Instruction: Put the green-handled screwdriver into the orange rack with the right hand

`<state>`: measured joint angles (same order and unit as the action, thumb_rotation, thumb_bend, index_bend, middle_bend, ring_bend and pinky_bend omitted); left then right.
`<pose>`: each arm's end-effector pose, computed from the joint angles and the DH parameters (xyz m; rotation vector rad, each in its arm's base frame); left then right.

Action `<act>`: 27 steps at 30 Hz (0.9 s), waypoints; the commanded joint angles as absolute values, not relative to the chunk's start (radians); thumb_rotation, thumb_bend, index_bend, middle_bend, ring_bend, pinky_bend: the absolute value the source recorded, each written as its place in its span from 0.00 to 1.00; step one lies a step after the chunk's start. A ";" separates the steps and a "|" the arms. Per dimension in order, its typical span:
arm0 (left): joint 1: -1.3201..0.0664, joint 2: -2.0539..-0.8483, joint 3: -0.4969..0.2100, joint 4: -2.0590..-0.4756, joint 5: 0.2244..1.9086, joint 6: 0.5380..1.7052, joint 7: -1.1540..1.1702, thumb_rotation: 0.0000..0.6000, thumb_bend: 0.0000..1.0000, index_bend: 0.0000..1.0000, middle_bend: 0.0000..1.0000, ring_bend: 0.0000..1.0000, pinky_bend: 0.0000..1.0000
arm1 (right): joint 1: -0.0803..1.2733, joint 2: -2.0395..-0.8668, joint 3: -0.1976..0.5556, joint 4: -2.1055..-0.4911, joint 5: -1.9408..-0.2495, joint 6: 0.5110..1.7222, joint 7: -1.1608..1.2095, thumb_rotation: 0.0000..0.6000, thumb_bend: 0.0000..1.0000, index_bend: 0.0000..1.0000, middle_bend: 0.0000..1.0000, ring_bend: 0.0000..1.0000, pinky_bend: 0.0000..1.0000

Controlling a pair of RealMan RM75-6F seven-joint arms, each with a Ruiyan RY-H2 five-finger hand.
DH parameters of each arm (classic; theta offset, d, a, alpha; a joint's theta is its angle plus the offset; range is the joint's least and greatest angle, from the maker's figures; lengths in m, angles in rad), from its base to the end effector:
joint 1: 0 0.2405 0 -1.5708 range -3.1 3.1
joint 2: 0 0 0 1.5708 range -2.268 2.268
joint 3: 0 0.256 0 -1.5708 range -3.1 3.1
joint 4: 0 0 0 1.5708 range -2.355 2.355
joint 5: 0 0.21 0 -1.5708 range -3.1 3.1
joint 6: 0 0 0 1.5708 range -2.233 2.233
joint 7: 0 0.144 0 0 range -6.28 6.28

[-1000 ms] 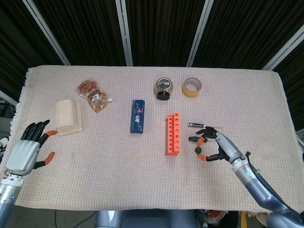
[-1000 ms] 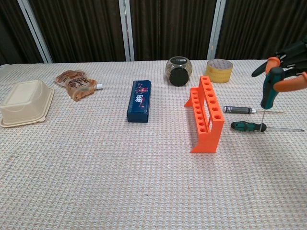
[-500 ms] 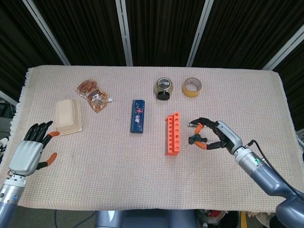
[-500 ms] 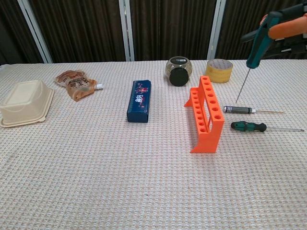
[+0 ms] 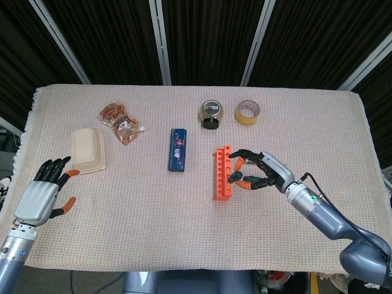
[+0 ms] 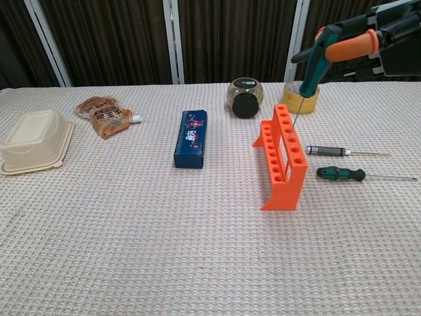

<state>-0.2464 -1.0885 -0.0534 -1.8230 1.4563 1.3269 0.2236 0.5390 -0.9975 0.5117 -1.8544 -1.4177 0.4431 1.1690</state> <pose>-0.2487 0.2188 0.1314 -1.5921 -0.8861 -0.8883 -0.1321 -0.3288 0.1166 1.3542 -2.2836 1.3526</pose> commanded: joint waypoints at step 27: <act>-0.246 -1.087 -0.056 -1.823 1.443 1.333 0.219 1.00 0.33 0.23 0.00 0.00 0.00 | 0.619 -1.002 0.403 -1.825 -1.387 0.473 1.151 1.00 0.32 0.59 0.21 0.00 0.00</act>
<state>-0.2461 -1.0874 -0.0556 -1.8223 1.4432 1.3329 0.2189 0.6178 -1.0035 0.4042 -1.8244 -1.3860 0.4717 1.1502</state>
